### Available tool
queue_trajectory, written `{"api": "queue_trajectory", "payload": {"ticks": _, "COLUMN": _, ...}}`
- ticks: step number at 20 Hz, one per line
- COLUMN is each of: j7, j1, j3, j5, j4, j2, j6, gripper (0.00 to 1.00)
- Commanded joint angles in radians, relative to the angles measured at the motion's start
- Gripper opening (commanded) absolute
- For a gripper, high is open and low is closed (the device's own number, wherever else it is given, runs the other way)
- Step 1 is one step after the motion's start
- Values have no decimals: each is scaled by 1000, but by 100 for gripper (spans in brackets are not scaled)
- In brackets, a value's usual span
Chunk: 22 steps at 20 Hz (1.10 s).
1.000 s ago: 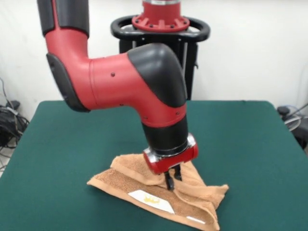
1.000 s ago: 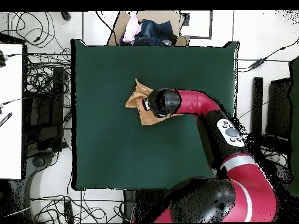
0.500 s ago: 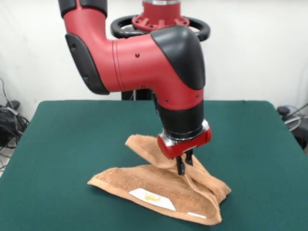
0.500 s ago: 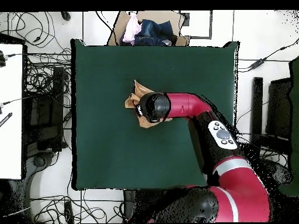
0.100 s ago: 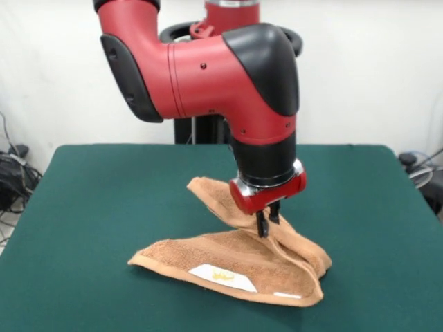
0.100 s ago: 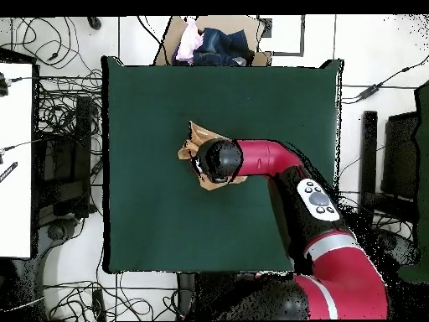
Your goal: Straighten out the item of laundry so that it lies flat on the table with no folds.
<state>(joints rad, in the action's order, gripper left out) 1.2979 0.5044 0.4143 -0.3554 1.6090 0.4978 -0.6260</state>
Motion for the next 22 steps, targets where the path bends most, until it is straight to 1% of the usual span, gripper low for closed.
{"api": "queue_trajectory", "payload": {"ticks": 1, "j7": 252, "j1": -27, "j3": -63, "j5": 40, "j4": 118, "j2": -2, "j6": 66, "gripper": 0}}
{"api": "queue_trajectory", "payload": {"ticks": 14, "j7": 277, "j1": -58, "j3": -100, "j5": 104, "j4": 182, "j2": 23, "j6": 99, "gripper": 0}}
{"api": "queue_trajectory", "payload": {"ticks": 22, "j7": 295, "j1": -101, "j3": -141, "j5": 145, "j4": 208, "j2": 43, "j6": 124, "gripper": 0}}
